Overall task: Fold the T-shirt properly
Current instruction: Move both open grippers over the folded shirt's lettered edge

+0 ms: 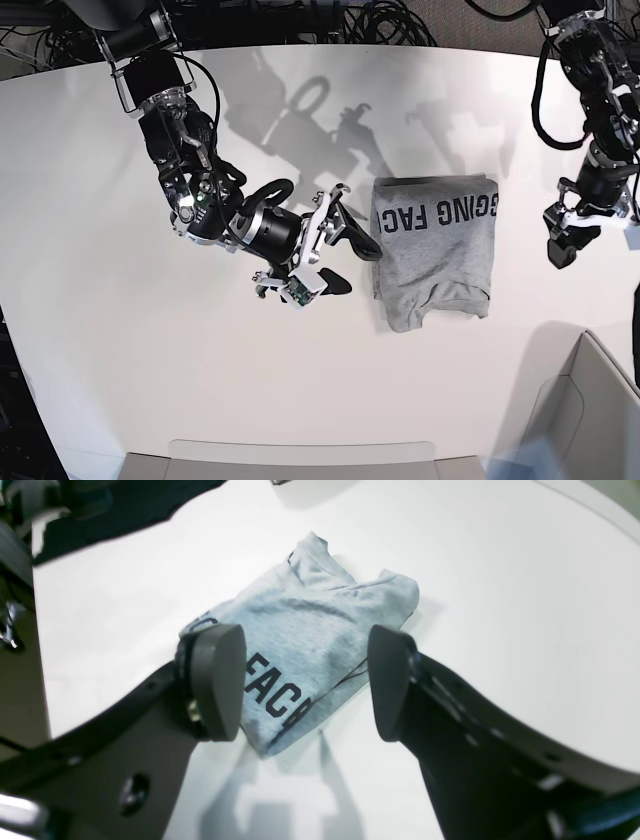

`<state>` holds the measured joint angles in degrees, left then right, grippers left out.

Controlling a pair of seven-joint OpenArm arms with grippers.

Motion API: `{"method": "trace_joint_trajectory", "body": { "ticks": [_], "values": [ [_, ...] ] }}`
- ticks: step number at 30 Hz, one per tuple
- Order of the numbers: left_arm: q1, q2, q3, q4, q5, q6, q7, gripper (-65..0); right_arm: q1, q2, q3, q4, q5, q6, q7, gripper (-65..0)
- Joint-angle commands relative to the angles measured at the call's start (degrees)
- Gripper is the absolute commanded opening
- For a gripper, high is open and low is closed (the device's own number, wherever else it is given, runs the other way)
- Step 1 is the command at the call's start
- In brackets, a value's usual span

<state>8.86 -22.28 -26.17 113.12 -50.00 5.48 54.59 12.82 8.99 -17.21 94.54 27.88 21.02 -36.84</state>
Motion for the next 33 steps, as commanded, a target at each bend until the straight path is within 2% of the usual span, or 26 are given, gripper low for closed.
{"method": "trace_joint_trajectory", "body": {
  "ticks": [1, 3, 5, 8, 11, 13, 15, 18, 23, 33],
  "values": [
    [0.5, -1.0, 1.3, 0.7, 1.8, -0.8, -3.6, -25.0, 1.0, 0.0, 0.2, 0.7, -1.6, 0.2, 3.2, -27.0],
    [1.4, -1.0, 5.4, 0.6, 6.9, -0.9, -7.7, -25.0, 0.1, 0.0, -0.6, 0.3, -6.5, 0.2, 6.7, -27.0],
    [1.4, -0.9, 11.4, 0.2, 14.5, -0.9, -11.4, -25.1, -0.3, 0.4, -2.7, -1.0, -10.8, 0.1, 11.2, -27.0],
    [1.2, -0.9, 22.4, -1.3, 30.3, -0.4, -15.9, -25.3, -0.6, 2.0, -7.4, -3.7, -15.5, -0.1, 19.3, -27.0],
    [1.2, -1.1, 32.5, -3.3, 45.4, 3.5, -20.3, -28.5, -0.6, 4.0, -11.4, -6.3, -16.8, -0.2, 25.6, -27.0],
    [1.4, -1.1, 37.0, -3.6, 53.3, 5.9, -21.7, -29.5, -0.6, 4.9, -12.4, -7.3, -16.7, -0.3, 28.2, -27.0],
    [1.6, -1.1, 39.1, -3.6, 58.1, 8.2, -22.5, -29.8, -0.6, 5.4, -12.2, -7.4, -16.9, -0.3, 29.6, -27.0],
    [1.6, -1.1, 39.5, -3.6, 61.2, 11.7, -25.4, -29.8, -0.6, 6.7, -12.1, -7.1, -17.0, -0.3, 30.8, -27.0],
    [3.2, -2.1, 39.4, -3.6, 61.5, 18.5, -32.5, -29.8, -1.0, 7.0, -11.8, -7.3, -17.0, -0.3, 35.1, -27.1],
    [5.8, -2.6, 39.0, -3.6, 61.5, 21.2, -37.0, -29.8, -2.2, 6.7, -9.9, -7.2, -17.0, -0.3, 35.5, -27.1]
  ]
}}
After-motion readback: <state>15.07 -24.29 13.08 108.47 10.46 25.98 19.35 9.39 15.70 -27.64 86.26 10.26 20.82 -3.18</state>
